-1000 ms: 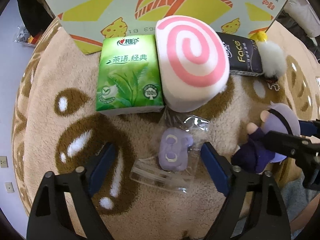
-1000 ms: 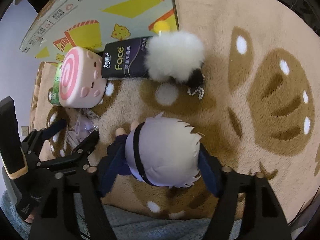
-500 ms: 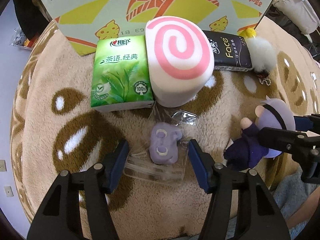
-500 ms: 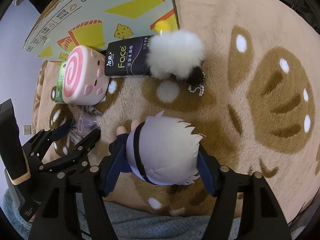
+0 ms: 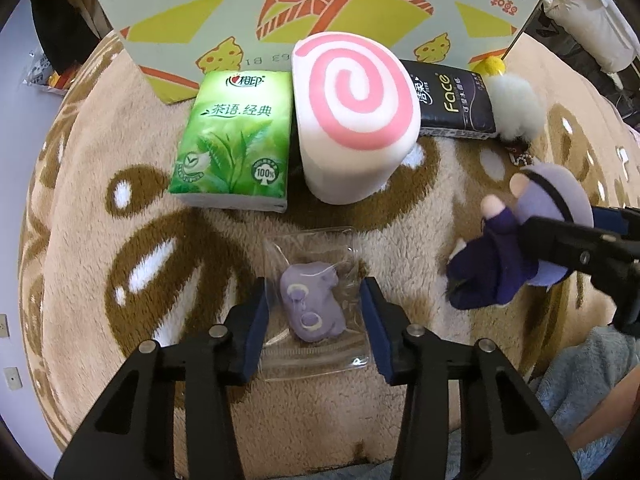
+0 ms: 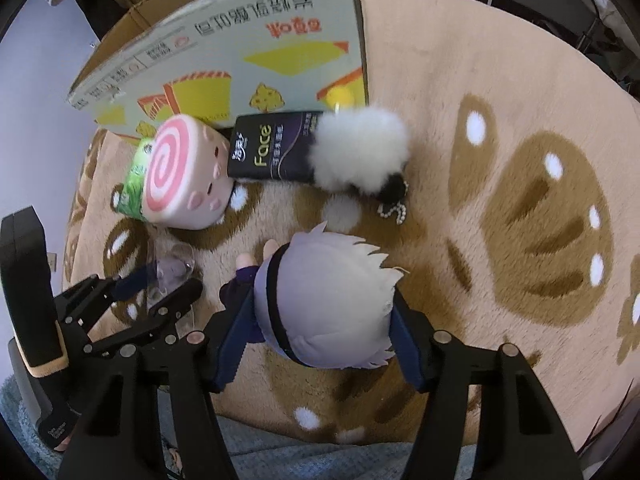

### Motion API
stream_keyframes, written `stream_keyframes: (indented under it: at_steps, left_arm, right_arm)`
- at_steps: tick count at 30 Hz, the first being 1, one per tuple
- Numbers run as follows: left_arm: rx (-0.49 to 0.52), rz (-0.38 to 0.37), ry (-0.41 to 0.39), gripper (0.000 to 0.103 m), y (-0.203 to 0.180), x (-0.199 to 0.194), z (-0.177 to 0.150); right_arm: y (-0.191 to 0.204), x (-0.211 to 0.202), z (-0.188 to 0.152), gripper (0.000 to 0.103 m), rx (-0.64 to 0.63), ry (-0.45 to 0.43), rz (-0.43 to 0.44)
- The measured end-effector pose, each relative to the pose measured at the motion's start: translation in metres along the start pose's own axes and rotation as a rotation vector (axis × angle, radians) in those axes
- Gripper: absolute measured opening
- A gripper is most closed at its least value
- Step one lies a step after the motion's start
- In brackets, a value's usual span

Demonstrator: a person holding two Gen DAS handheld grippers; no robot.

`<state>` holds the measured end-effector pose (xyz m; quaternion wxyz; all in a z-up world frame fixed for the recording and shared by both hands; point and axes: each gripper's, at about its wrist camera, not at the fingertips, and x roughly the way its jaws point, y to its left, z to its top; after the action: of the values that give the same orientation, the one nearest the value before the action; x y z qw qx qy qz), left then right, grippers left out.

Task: Organize soft objects
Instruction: 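Grasp the bagged purple toy with the left tool while the right tool grasps the white-haired doll, then lift the bagged purple toy with the left tool while the right tool carries the doll over the box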

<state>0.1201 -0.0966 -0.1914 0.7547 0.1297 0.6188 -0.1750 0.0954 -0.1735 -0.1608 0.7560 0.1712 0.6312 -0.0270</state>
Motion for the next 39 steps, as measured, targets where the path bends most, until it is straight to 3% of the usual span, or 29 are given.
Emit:
stream_keyframes:
  at_steps: [11, 20, 24, 39]
  left_arm:
    - [-0.043, -0.018, -0.003, 0.039, 0.015, -0.010, -0.010]
    - [-0.083, 0.001, -0.056, 0.038, 0.029, -0.032, -0.014]
    - [-0.096, 0.032, -0.132, 0.038, 0.035, -0.055, -0.018]
    - [-0.097, 0.141, -0.502, 0.038, 0.021, -0.142, -0.021]
  right_arm:
    - [-0.004, -0.018, 0.006, 0.067, -0.024, -0.070, 0.019]
    - [0.000, -0.036, 0.008, 0.067, -0.061, -0.152, 0.028]
    - [-0.004, -0.048, 0.009, 0.067, -0.055, -0.197, 0.036]
    - [0.015, -0.111, 0.002, 0.067, -0.105, -0.555, 0.075]
